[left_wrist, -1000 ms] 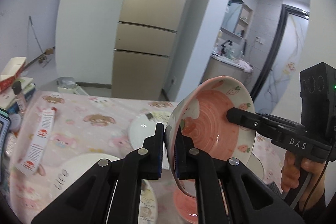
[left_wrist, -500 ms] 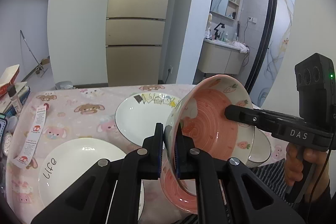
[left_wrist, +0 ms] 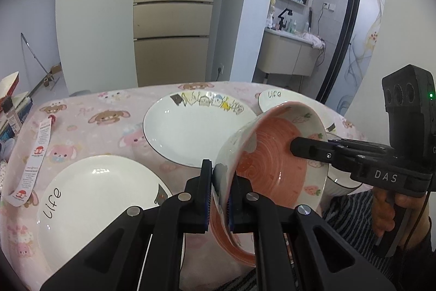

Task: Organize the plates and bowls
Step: 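Carry the tilted pink bowl across the table with the left gripper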

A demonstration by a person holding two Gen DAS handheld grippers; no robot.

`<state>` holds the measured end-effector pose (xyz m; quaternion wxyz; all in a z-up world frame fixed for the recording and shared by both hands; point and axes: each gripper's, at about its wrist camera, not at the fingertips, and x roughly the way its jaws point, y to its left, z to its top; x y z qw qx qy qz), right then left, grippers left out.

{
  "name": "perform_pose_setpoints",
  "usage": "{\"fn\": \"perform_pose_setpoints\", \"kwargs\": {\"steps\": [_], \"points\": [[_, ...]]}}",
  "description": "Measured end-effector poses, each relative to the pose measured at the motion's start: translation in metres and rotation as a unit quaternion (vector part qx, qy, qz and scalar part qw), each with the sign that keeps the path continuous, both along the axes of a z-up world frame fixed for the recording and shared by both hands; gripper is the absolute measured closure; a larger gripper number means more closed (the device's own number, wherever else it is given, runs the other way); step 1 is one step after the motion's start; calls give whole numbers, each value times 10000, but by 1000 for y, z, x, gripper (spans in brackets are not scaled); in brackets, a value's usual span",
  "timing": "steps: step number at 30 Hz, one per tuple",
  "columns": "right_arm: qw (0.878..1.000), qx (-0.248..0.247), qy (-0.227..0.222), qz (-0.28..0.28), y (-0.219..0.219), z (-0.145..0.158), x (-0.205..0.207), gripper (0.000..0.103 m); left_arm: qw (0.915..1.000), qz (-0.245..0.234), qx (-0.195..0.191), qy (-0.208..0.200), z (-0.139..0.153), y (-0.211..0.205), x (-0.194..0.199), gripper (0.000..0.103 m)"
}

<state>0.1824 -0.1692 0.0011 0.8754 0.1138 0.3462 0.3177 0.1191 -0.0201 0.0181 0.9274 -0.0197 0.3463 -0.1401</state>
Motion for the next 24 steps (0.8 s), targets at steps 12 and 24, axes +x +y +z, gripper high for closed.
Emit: {"fn": "perform_pose_setpoints", "kwargs": {"steps": [12,24], "points": [[9997,-171,155,16,3,-14,4,91,9993,-70,362,16,-10,-14,-2,93],[9815,-1718,-850,-21,34,-2,-19,93,9990,-43,447,75,-18,-15,1,93]]}}
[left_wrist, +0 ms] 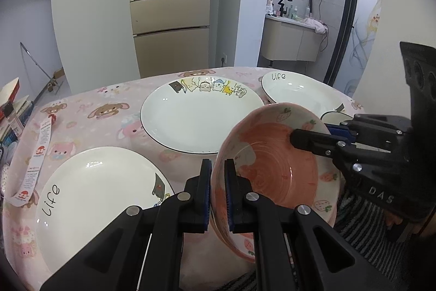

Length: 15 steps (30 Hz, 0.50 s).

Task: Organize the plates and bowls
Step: 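Carry the tilted pink bowl across the table with the left gripper, then lower the pink bowl onto the table and open the left gripper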

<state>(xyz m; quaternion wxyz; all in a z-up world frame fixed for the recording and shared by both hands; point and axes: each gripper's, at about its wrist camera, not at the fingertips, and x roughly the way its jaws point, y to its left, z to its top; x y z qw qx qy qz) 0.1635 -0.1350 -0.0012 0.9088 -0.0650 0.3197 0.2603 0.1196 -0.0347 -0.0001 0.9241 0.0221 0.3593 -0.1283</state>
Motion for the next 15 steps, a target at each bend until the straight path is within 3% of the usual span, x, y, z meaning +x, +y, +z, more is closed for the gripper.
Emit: {"fn": "perform_pose_setpoints", "kwargs": {"steps": [3,6,8,12,15], "points": [[10000,18,15,9,-1,0,1,93,10000,10,33,-24,-1,0,0,93],[9921,1061,665,53,-24,-2,13,93,10000,5,24,-28,-1,0,0,93],[9773,1784,1142,109,-40,-10,23,91,10000,-6,-24,-34,-1,0,0,93],[9553,2445,1661,92,-49,-24,33,89,9997,29,-234,-7,2,6,1,93],[9257,3129,2117,161,-61,-35,40,86,9984,5,-564,98,4,14,3,93]]}}
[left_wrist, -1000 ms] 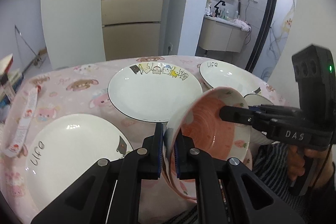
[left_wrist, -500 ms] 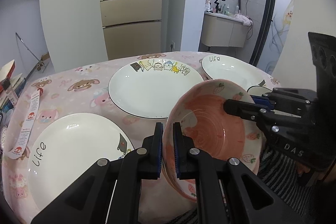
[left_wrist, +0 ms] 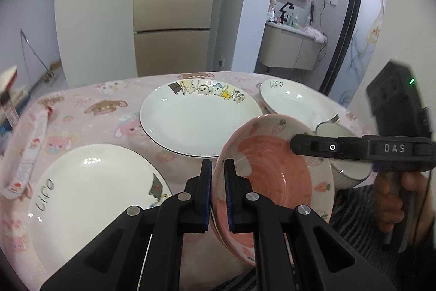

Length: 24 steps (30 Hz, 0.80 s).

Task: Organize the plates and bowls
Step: 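Lower the pink bowl onto the table and open the left gripper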

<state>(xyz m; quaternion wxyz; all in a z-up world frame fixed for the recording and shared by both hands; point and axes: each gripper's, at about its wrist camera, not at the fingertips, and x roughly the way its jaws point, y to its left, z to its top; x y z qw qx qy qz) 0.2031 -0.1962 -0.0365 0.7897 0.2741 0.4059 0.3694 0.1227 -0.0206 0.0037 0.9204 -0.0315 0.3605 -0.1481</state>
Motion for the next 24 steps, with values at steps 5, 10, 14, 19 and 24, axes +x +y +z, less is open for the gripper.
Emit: {"fn": "perform_pose_setpoints", "kwargs": {"steps": [5,10,14,19,24], "points": [[9997,-255,16,-53,3,1,-1,86,9998,-6,19,182,-5,-2,3,93],[9918,-1055,-713,-111,13,22,-13,86,9996,54,247,126,-7,-7,1,93],[9723,-1931,-1311,-158,27,31,-21,86,9975,127,685,-118,-5,-16,-4,93],[9585,-2282,-1696,-190,34,35,-26,86,9967,112,791,-150,-6,-19,-4,93],[9574,-2310,-1696,-349,32,35,-25,86,9975,213,658,-154,-5,-12,-1,93]]}}
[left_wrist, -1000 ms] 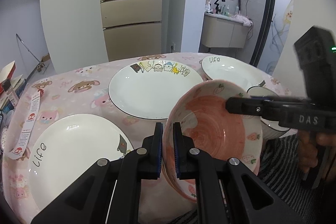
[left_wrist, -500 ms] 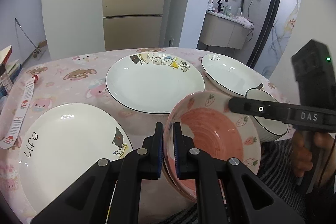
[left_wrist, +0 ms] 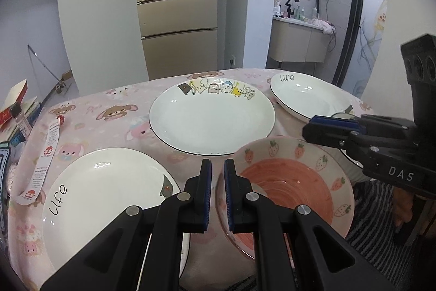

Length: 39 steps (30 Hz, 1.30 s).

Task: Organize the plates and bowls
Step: 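Lower the pink bowl onto the table and open the left gripper, then move the left gripper to the white black-rimmed bowl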

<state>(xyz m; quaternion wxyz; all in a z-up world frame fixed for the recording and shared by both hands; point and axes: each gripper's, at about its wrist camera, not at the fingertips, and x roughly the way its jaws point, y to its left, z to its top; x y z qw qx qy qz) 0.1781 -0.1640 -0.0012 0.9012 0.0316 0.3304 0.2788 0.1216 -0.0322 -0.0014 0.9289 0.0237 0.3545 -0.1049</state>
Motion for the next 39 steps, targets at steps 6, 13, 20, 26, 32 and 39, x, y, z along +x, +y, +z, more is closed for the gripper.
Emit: {"fn": "perform_pose_setpoints", "kwargs": {"steps": [6,13,20,26,32,39], "points": [[9988,58,-486,-90,1,14,-14,30,9997,122,-153,-124,5,6,-2,73],[9946,109,-1025,-126,2,29,-28,0,9977,194,-247,-601,18,7,-12,0],[9928,47,-1160,-278,3,34,-29,0,9945,161,-148,-1025,27,5,-20,0],[9908,148,-1268,-445,-4,38,-31,0,9943,161,-131,-1042,28,4,-19,0],[9906,190,-1244,-536,-7,38,-30,0,9944,160,-129,-1037,27,3,-19,0],[9904,271,-1246,-536,-9,39,-30,0,9945,160,-131,-1027,27,3,-19,0]]}}
